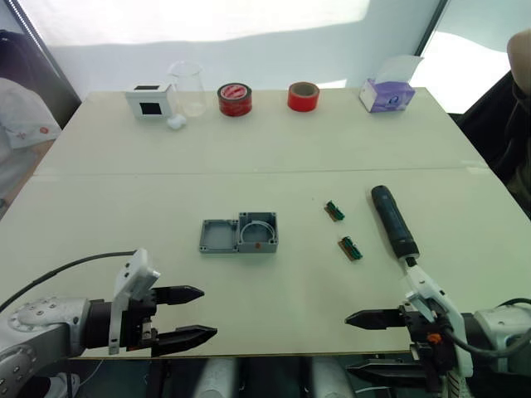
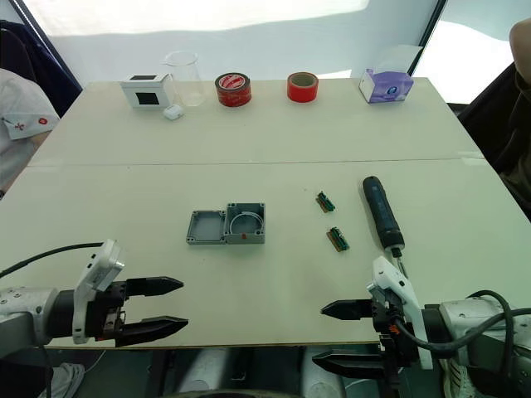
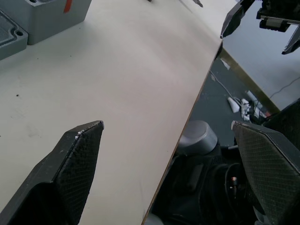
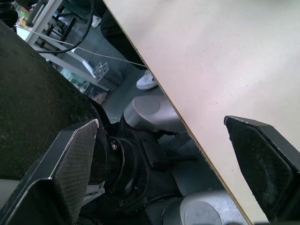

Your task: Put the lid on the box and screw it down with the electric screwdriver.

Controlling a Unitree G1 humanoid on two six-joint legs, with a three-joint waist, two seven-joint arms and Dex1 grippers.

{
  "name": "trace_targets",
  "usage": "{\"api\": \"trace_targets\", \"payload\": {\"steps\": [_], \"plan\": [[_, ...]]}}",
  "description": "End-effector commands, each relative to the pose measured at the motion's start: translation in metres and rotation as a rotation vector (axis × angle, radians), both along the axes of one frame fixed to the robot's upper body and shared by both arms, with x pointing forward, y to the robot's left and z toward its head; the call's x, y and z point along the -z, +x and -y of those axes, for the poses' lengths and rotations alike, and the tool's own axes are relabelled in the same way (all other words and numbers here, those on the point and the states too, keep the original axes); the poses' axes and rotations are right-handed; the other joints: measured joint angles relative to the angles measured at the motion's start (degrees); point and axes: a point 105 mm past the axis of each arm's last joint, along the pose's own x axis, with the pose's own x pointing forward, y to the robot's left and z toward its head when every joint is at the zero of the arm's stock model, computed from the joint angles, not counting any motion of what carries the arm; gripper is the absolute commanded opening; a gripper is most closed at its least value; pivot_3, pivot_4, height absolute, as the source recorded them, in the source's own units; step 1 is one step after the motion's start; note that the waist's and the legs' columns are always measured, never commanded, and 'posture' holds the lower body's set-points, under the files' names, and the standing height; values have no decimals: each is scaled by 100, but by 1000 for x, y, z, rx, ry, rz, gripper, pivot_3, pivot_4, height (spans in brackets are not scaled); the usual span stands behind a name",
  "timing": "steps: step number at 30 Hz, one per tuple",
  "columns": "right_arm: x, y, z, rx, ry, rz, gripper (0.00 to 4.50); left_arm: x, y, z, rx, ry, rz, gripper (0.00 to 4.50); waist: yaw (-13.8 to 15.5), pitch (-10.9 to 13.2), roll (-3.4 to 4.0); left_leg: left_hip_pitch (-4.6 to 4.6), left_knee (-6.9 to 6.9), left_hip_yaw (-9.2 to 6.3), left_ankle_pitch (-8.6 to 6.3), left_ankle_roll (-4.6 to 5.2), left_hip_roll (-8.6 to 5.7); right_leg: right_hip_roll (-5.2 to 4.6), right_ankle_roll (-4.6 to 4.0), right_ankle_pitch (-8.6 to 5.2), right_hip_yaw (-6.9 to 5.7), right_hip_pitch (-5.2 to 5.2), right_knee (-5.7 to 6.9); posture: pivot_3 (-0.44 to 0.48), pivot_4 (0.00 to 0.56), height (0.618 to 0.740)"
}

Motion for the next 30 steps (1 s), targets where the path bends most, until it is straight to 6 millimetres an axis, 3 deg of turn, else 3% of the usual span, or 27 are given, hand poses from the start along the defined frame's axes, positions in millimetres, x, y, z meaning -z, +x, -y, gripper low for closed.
{"api": "trace_targets", "payload": {"steps": [1, 18, 25, 30], "plan": [[-6, -1, -6, -25, 23, 28, 4460, -5, 0, 4, 21, -13, 22, 4500, -2, 0, 0, 0, 0, 0, 0, 0, 0, 0, 0, 0, 0, 0, 0, 0, 150, 740], [-5, 14, -5, 30, -15, 106, 4460, -14, 6, 4, -4, -71, 32, 4500, -2, 0, 0, 0, 0, 0, 0, 0, 0, 1, 0, 0, 0, 0, 0, 0, 150, 740], [-47, 41, -13, 92, 166, 144, 4460, -30, 33, -9, -110, -13, 54, 4500, -2, 1, -2, 3, 3, -1, 0, 0, 0, 3, 0, 0, 0, 2, 5, 0, 150, 740], [-83, 71, -32, 209, 286, 284, 4460, -68, 64, -9, -35, 62, 207, 4500, -8, 2, -6, 3, 6, -5, 1, -1, -3, 5, 0, 1, -4, 1, 13, 0, 150, 740]]}}
